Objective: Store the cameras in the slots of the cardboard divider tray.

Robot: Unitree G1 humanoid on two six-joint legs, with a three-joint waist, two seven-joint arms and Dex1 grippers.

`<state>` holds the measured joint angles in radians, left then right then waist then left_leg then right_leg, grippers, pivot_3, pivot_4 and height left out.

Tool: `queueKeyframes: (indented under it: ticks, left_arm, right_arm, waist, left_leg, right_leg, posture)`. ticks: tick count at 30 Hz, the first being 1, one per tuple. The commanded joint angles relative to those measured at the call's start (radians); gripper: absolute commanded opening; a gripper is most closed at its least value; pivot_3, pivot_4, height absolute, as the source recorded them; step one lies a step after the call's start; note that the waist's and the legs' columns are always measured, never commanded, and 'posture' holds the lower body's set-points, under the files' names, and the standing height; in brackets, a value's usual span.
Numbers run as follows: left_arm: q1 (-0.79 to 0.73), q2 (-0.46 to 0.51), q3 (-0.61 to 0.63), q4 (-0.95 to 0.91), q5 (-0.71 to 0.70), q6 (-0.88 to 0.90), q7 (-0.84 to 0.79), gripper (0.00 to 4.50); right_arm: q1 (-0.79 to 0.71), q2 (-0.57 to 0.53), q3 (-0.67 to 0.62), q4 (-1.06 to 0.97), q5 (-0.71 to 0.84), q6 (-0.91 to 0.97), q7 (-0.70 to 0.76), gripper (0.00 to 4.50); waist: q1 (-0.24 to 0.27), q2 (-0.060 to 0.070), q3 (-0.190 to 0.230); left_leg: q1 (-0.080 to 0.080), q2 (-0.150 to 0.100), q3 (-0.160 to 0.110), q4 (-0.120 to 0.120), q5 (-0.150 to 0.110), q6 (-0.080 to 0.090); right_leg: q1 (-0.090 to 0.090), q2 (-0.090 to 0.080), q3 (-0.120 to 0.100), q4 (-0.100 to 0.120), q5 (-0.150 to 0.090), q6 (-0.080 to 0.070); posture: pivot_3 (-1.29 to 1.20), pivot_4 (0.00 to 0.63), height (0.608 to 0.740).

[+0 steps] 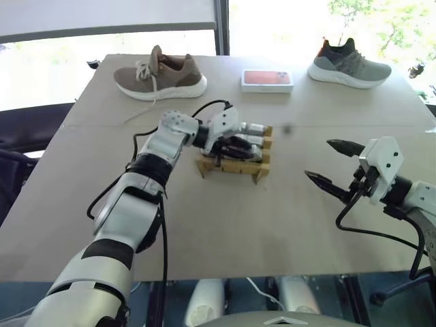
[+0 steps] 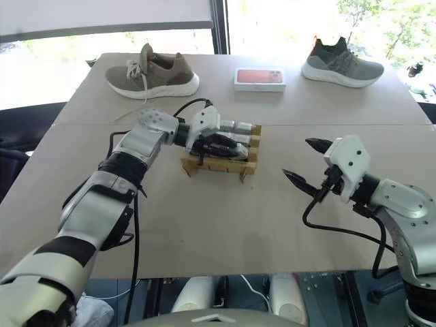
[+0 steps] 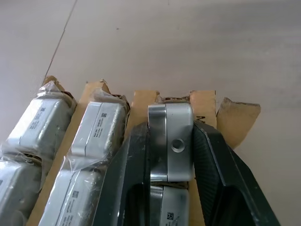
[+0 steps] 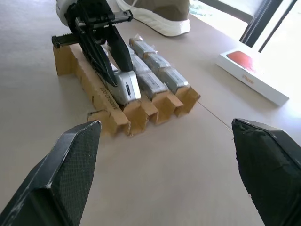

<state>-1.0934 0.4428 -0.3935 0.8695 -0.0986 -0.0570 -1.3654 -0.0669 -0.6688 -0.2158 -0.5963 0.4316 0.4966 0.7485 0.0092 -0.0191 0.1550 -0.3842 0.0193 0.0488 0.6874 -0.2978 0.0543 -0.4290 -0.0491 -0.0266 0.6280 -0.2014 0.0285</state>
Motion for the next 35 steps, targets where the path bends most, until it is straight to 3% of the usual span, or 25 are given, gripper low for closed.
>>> queueKeyframes:
  ticks: [1, 3, 5, 6, 7, 8, 12, 17, 21, 24, 31, 35]
  left_arm:
    - [-0.059, 0.0, -0.024, 0.044, 0.09, -0.008, -0.036, 0.68]
    - [-0.097, -0.012, -0.05, 0.063, 0.129, -0.002, -0.078, 0.68]
    - [-0.119, -0.026, -0.051, 0.062, 0.144, 0.005, -0.1, 1.69]
    - [-0.129, -0.046, -0.025, 0.052, 0.127, 0.024, -0.085, 1.85]
    - [-0.14, -0.066, 0.01, 0.036, 0.102, 0.061, -0.06, 2.45]
    - [-0.151, -0.08, 0.048, 0.005, 0.071, 0.101, -0.044, 2.7]
    - [-0.161, -0.067, 0.193, -0.185, -0.077, 0.358, -0.054, 4.43]
    - [-0.05, -0.017, 0.38, -0.406, -0.182, 0.484, 0.125, 4.43]
    - [0.29, 0.105, 0.664, -0.722, -0.34, 0.693, 0.286, 4.43]
    - [0.591, 0.129, 0.78, -0.991, -0.358, 0.687, 0.389, 4.43]
    - [1.115, 0.13, 0.937, -1.269, -0.38, 0.637, 0.457, 4.43]
    - [1.25, 0.123, 0.957, -1.333, -0.405, 0.627, 0.495, 4.43]
  right_arm:
    - [-0.01, -0.015, -0.025, -0.04, 0.004, -0.019, -0.02, 4.4]
    - [-0.009, -0.019, -0.021, -0.039, 0.0, -0.023, -0.022, 4.4]
    - [-0.009, -0.019, -0.015, -0.039, -0.001, -0.024, -0.026, 4.5]
    - [-0.008, -0.019, -0.011, -0.041, -0.003, -0.025, -0.028, 4.5]
    - [-0.006, -0.018, -0.006, -0.044, -0.004, -0.024, -0.032, 4.5]
    - [-0.003, -0.016, -0.002, -0.05, -0.003, -0.02, -0.037, 4.5]
    - [0.012, -0.005, 0.014, -0.07, -0.003, -0.014, -0.059, 4.5]
    - [0.039, 0.031, 0.047, -0.081, -0.031, -0.027, -0.108, 4.5]
    - [0.078, 0.084, 0.044, -0.035, -0.067, -0.035, -0.171, 4.5]
    - [0.135, 0.085, 0.001, -0.017, -0.083, -0.064, -0.175, 4.5]
    - [0.289, 0.04, -0.087, -0.005, -0.061, -0.1, -0.097, 4.5]
    - [0.344, 0.02, -0.124, 0.006, -0.05, -0.112, -0.063, 4.5]
  waist:
    - [-0.001, 0.0, 0.0]
    - [-0.001, 0.0, 0.0]
    - [0.0, 0.0, 0.0]
    - [0.001, 0.0, 0.0]
    - [0.003, 0.0, 0.0]
    - [0.004, 0.0, 0.0]
    - [0.004, 0.0, 0.0]
    - [-0.002, 0.001, 0.0]
    - [-0.028, 0.004, -0.002]
    - [-0.023, 0.002, -0.001]
    - [0.012, -0.002, -0.003]
    - [0.01, -0.003, -0.003]
  left_leg:
    - [0.0, 0.001, 0.0, 0.0, 0.0, 0.0]
    - [0.0, 0.001, -0.001, 0.0, 0.0, 0.0]
    - [0.0, 0.002, -0.001, -0.001, 0.0, 0.0]
    - [0.0, 0.002, -0.001, -0.001, 0.0, 0.0]
    - [-0.001, 0.002, -0.001, -0.001, 0.0, 0.0]
    - [-0.002, 0.002, -0.001, -0.001, 0.0, 0.0]
    - [-0.011, 0.002, -0.003, 0.002, 0.0, 0.001]
    - [-0.011, 0.002, -0.003, 0.0, 0.002, -0.003]
    - [-0.006, 0.004, -0.001, -0.002, 0.002, -0.004]
    - [-0.002, 0.005, -0.002, -0.003, 0.002, -0.004]
    - [0.005, 0.002, -0.001, -0.001, 0.0, -0.001]
    - [0.008, 0.001, -0.001, 0.0, -0.001, 0.0]
  right_leg:
    - [0.0, 0.001, 0.0, 0.0, 0.0, 0.0]
    - [0.0, 0.002, -0.001, 0.001, 0.0, 0.0]
    - [0.0, 0.002, -0.001, 0.001, 0.0, 0.0]
    - [0.0, 0.002, -0.001, 0.0, 0.0, 0.0]
    - [0.0, 0.002, -0.001, -0.001, 0.0, 0.0]
    - [-0.001, 0.002, -0.001, -0.001, 0.0, 0.0]
    - [-0.007, 0.001, -0.003, -0.001, 0.0, 0.0]
    - [-0.009, 0.0, -0.002, 0.0, 0.0, 0.0]
    - [-0.009, 0.0, 0.003, 0.005, 0.0, 0.0]
    - [-0.01, 0.001, 0.007, 0.008, 0.0, 0.0]
    - [0.002, -0.005, 0.008, 0.003, -0.002, -0.004]
    - [0.005, -0.006, 0.009, 0.002, -0.003, -0.004]
  posture:
    - [0.0, 0.15, 0.74]
    - [0.0, 0.15, 0.74]
    - [0.0, 0.15, 0.74]
    - [0.0, 0.15, 0.74]
    - [0.0, 0.15, 0.74]
    - [0.0, 0.15, 0.74]
    - [0.0, 0.15, 0.74]
    - [0.0, 0.15, 0.74]
    - [0.0, 0.15, 0.74]
    - [0.0, 0.15, 0.74]
    - [0.0, 0.15, 0.74]
    - [0.0, 0.15, 0.74]
